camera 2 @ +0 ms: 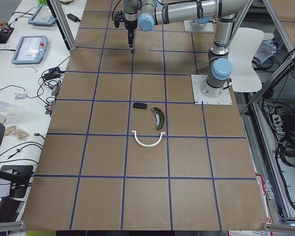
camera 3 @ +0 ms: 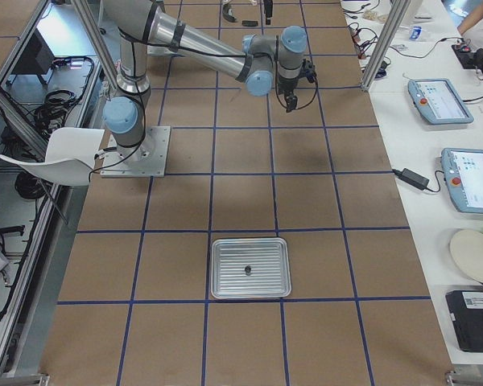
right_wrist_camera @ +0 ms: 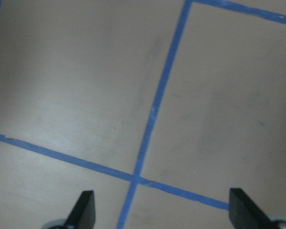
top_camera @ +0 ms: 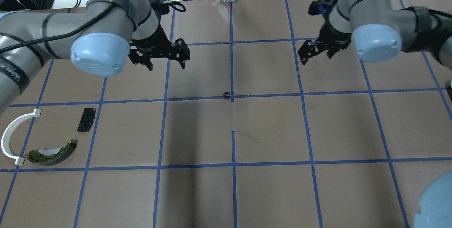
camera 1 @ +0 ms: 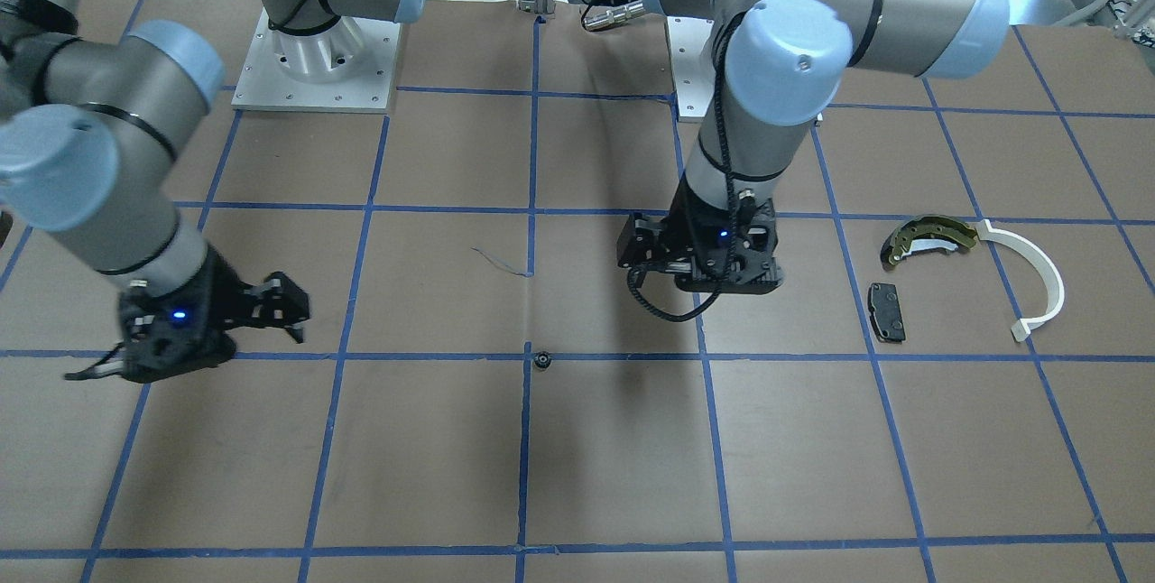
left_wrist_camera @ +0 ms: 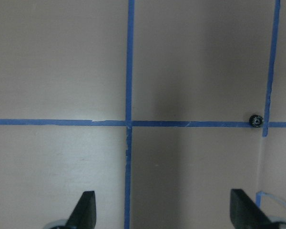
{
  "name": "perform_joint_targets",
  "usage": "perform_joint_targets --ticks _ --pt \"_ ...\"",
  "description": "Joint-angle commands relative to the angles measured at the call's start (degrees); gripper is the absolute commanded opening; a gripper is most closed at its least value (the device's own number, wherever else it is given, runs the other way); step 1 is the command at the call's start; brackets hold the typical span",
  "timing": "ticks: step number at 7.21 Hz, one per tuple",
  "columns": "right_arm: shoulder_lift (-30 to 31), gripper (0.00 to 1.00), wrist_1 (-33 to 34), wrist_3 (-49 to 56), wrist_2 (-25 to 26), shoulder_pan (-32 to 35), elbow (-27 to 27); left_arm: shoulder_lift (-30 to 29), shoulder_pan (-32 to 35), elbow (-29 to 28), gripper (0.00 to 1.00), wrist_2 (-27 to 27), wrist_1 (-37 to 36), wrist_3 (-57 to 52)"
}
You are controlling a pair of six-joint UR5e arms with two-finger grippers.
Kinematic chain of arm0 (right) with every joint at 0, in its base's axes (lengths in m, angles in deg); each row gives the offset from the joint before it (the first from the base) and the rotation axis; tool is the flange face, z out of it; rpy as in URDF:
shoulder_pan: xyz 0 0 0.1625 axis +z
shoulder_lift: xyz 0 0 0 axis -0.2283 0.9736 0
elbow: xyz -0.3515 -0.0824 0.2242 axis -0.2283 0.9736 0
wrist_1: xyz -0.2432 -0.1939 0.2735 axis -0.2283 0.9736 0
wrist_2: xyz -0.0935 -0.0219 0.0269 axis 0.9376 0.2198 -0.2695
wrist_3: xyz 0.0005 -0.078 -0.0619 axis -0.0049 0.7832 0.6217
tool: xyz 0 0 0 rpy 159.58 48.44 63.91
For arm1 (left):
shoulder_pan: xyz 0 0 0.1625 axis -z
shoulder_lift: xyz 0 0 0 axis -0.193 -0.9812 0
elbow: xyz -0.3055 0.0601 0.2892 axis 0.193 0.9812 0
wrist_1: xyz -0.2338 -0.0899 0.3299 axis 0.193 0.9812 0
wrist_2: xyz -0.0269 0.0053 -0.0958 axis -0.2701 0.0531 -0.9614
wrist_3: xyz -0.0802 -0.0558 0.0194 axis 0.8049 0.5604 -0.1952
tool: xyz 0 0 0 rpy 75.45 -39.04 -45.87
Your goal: Place bearing gear from tray to pile
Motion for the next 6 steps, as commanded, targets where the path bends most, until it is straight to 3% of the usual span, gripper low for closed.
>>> perform_joint_targets --ticks 1,3,4,6 --pt "1.35 1.00 -0.57 14.87 2.54 -14.78 -0.09 -6.26 3.23 -0.25 1.00 -0.07 -6.80 0.60" --pt "1.00 1.00 0.31 26.74 2.29 -27.98 -0.09 -11.18 6.03 -0.42 1.00 -0.08 -10.78 0.95" --pt "0.12 1.00 0.66 32.46 2.37 -32.83 -0.09 -13.03 6.57 -0.51 1.00 -0.16 -14.37 0.96" --pt "-4.17 1.00 3.54 40.65 2.11 -40.92 0.79 -16.29 7.71 -2.34 1.00 -0.42 -14.76 1.31"
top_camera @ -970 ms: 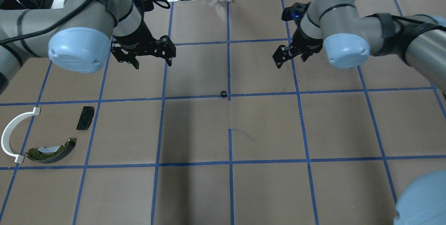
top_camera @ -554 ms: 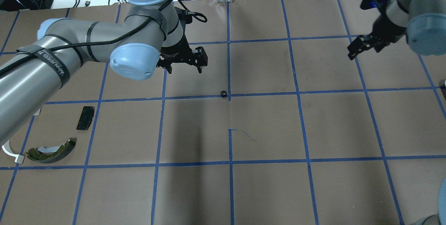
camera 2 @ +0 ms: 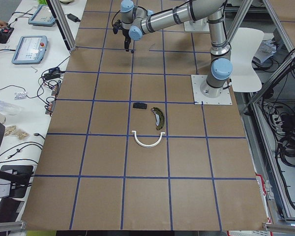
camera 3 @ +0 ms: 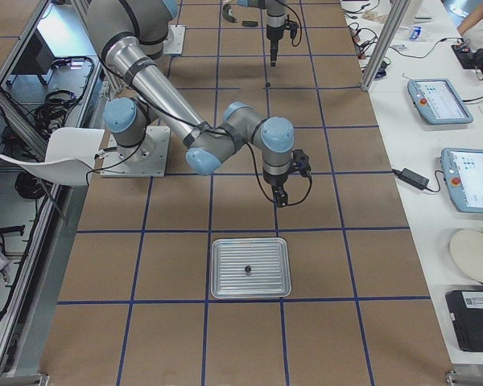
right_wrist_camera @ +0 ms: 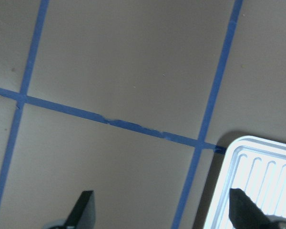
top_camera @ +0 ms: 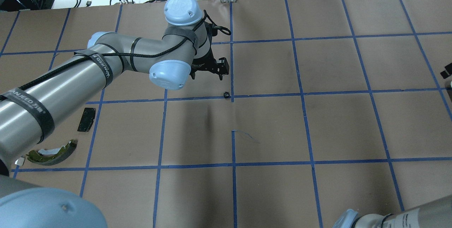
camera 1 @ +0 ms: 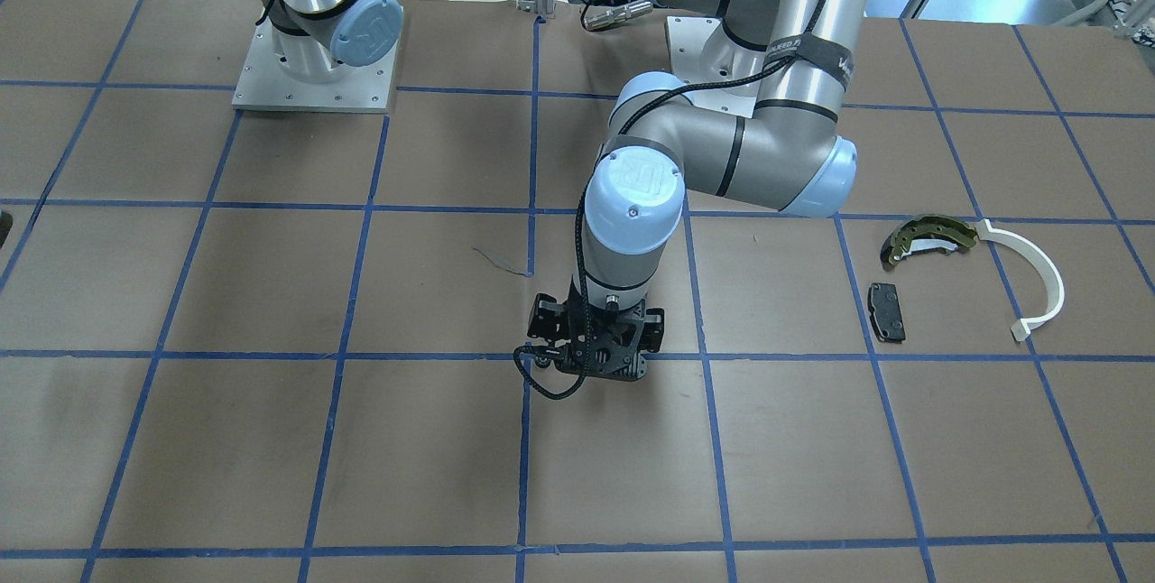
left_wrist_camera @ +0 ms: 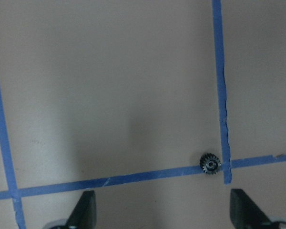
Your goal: Place bearing gear from tray to pile
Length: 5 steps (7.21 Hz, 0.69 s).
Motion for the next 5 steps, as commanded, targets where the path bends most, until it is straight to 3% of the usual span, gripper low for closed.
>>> perform_joint_targets --ticks 1,4,5 --pt "-4.88 1.00 2.53 7.96 -0.03 -8.08 0.29 -4.04 2.80 -1.56 1.00 -0.09 -0.74 1.30" --pt "-10.59 1.00 9.27 16.83 -0.73 -13.54 0.56 -7.30 3.52 -2.43 1.00 -0.18 -4.07 0.52" --pt "-12.97 1.00 10.60 19.30 -0.99 -15.29 1.25 -7.66 3.69 -2.79 0.88 -0.18 -4.08 0.61"
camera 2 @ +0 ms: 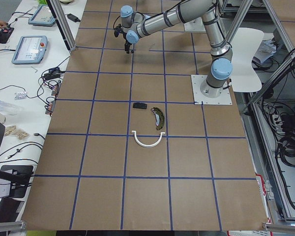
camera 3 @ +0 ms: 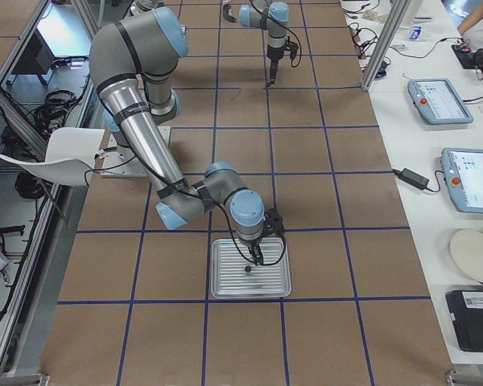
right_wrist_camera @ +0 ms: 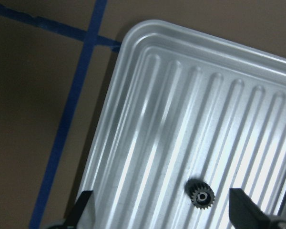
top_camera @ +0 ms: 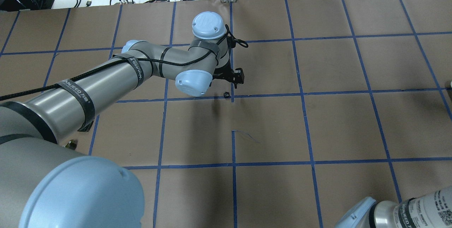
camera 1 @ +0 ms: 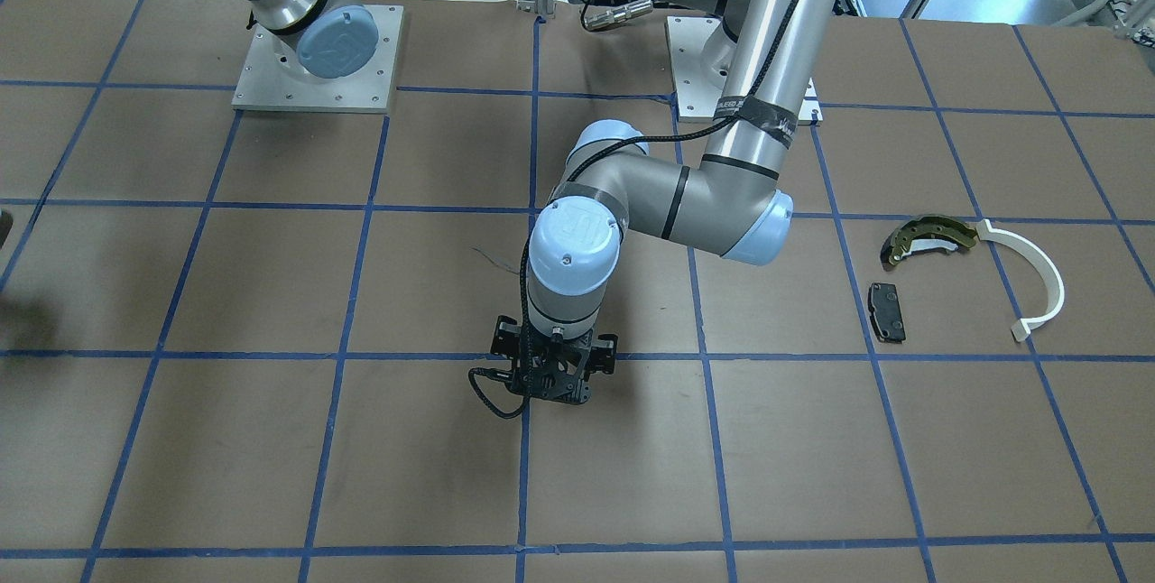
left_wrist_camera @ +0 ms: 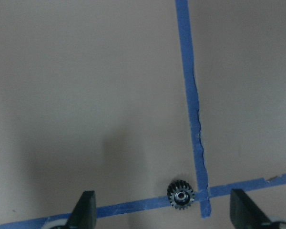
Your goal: Place bearing gear from tray to pile
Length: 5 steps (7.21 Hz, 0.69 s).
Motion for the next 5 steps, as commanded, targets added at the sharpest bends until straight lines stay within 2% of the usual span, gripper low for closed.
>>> perform_joint_targets --ticks 1,2,3,5 --pt "-3.80 0.94 2.46 4.79 -0.23 -2.48 1.85 -0.80 0.56 -0.45 0.76 0.40 0.04 0.05" --pt "-4.67 0.84 2.37 4.98 -0.32 -2.48 2.30 -0.72 0.65 -0.19 0.69 0.67 0.39 0.06" --pt "-5.47 0.69 2.37 4.90 -0.49 -2.48 2.13 -0.72 0.65 -0.10 0.68 0.67 0.57 0.06" --pt "-5.47 0.52 2.37 4.90 -0.67 -2.48 2.13 -0.72 0.65 0.08 0.68 0.76 1.62 0.14"
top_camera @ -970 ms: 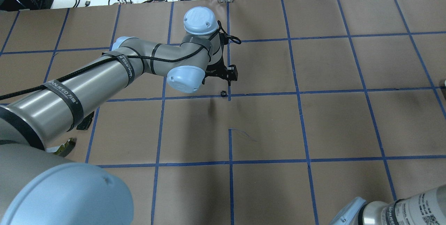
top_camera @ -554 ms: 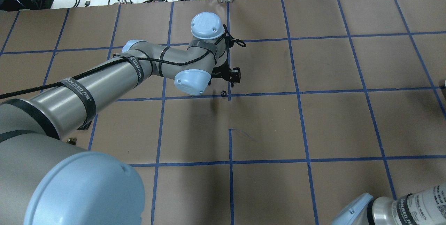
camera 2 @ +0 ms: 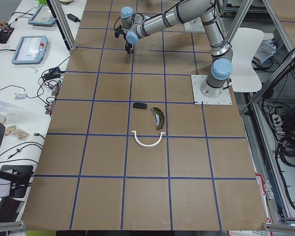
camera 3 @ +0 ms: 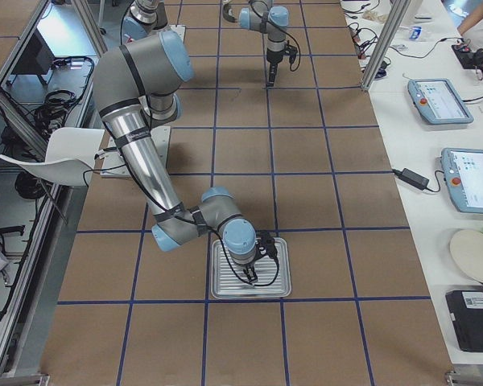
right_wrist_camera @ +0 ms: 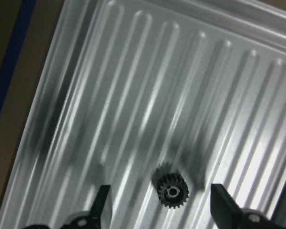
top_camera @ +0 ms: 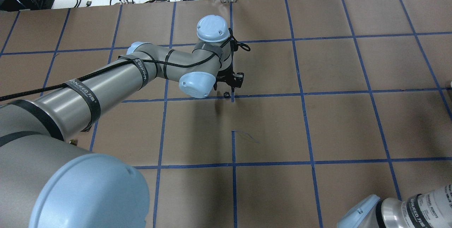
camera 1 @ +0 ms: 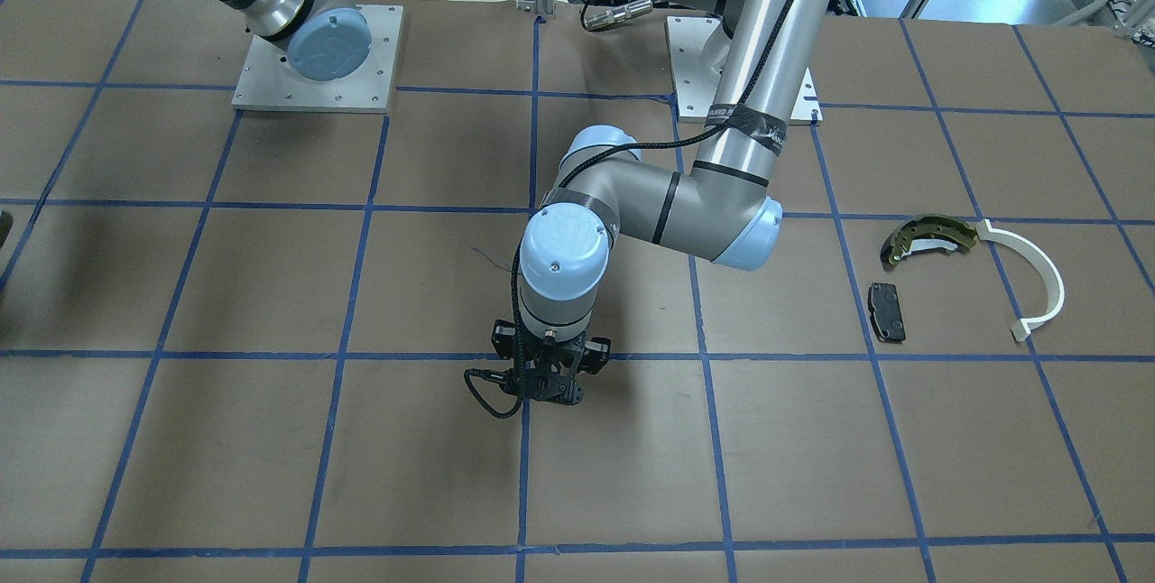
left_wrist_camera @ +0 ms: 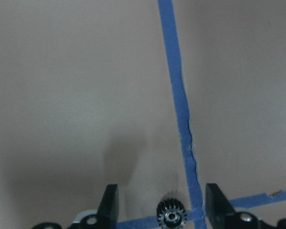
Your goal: Place bearing gear from tray to pile
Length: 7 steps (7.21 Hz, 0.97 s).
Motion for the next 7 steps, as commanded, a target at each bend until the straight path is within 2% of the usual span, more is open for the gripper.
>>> perform_joint_targets --ticks 1,2,3,4,5,6,7 --pt "-0.46 0.48 0.22 0.12 -0.09 0.06 0.03 -0.09 0.02 0.25 0.68 0.05 0.73 0.03" --pt "-0.38 0.46 2.83 0.13 -0.09 0.32 0.12 0.00 0.02 -0.18 0.66 0.05 1.69 0.03" --pt "-0.55 0.33 2.86 0.13 -0.09 0.32 0.03 -0.09 0.02 -0.27 0.51 -0.04 1.70 0.03" --pt "-0.56 0.20 2.86 0.30 -0.09 0.32 0.03 -0.18 0.02 -0.18 0.43 0.05 1.79 0.03" --pt "-0.64 0.15 2.86 1.17 -0.09 0.32 -0.06 -0.61 0.02 -0.18 0.21 -0.04 1.79 0.03" --pt "-0.64 0.15 2.68 1.18 -0.09 0.32 -0.14 -0.70 0.02 -0.27 0.18 -0.04 1.79 0.12" --pt "-0.21 0.15 2.16 1.18 0.00 0.49 0.03 -0.71 0.02 -0.36 0.00 -0.04 1.88 0.12"
